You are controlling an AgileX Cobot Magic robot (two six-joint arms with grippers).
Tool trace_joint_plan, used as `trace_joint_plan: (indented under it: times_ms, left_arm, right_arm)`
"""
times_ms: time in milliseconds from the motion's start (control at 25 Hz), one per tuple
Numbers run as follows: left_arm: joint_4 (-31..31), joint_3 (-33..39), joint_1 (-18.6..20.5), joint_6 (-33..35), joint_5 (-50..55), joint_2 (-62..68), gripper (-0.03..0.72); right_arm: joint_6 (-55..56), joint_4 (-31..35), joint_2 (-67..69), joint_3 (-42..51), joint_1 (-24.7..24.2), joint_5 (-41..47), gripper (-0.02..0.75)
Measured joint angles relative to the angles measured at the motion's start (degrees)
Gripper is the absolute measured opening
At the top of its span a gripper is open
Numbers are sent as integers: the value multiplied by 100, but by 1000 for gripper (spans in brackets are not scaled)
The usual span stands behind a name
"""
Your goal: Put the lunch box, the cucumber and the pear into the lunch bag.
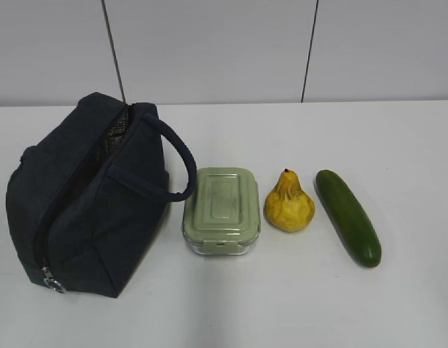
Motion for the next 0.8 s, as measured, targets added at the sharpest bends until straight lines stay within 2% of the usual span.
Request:
trace_joint_plan:
  times_ms: [280,360,600,800]
  left_arm:
    - [-159,-43,-289,0,-53,109,239]
    - [-145,-155,-322,48,-476,351,249]
    - [-191,-435,-366,111,-2134,2022,276]
    - [-694,-560,-454,265,-2676,3619,278]
  right_arm:
    - [0,46,14,-13,7,-19,471]
    - [0,185,304,-68,7,-108,471]
    - [0,412,1835,-220,7,-828,471]
    - [-11,740,3384,-562,7,-1347,471]
